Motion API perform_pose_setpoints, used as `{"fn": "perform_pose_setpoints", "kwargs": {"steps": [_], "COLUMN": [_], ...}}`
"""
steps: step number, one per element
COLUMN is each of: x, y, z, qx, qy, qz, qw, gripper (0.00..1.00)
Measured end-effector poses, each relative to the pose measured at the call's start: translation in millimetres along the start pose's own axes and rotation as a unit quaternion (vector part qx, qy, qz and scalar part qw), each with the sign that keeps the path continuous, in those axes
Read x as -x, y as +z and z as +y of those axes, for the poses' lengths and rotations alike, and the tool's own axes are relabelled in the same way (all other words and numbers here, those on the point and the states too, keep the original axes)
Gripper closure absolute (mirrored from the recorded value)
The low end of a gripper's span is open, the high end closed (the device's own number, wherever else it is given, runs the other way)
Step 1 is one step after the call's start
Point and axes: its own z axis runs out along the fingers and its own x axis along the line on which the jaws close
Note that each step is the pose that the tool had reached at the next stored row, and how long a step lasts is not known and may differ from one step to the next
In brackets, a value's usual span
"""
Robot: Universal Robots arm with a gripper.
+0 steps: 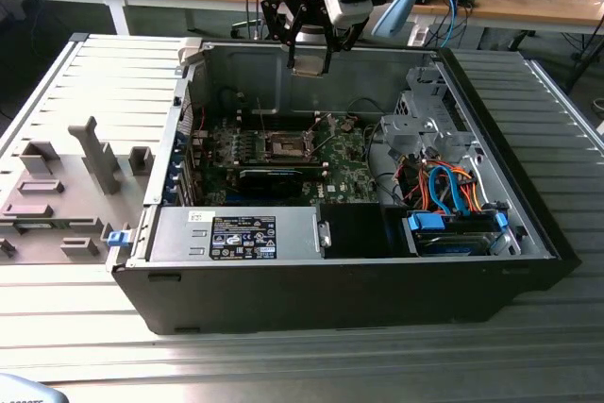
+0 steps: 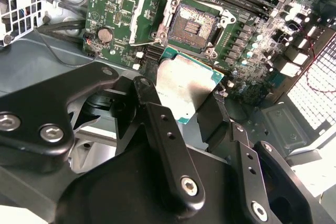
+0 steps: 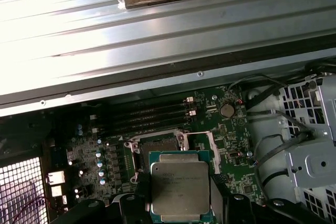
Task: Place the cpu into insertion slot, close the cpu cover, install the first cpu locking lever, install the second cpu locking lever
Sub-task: 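Place the cpu into insertion slot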
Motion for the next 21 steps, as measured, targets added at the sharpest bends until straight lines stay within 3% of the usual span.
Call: {"fn": "perform_pose_setpoints", "kwargs": {"steps": [21], "x": [0.0], "y": [0.0], "z": [0.0], "qx": [0.0001], "qy": [0.006], "qz": [-0.0005], "qw": [0.99998], "gripper": [0.46]}}
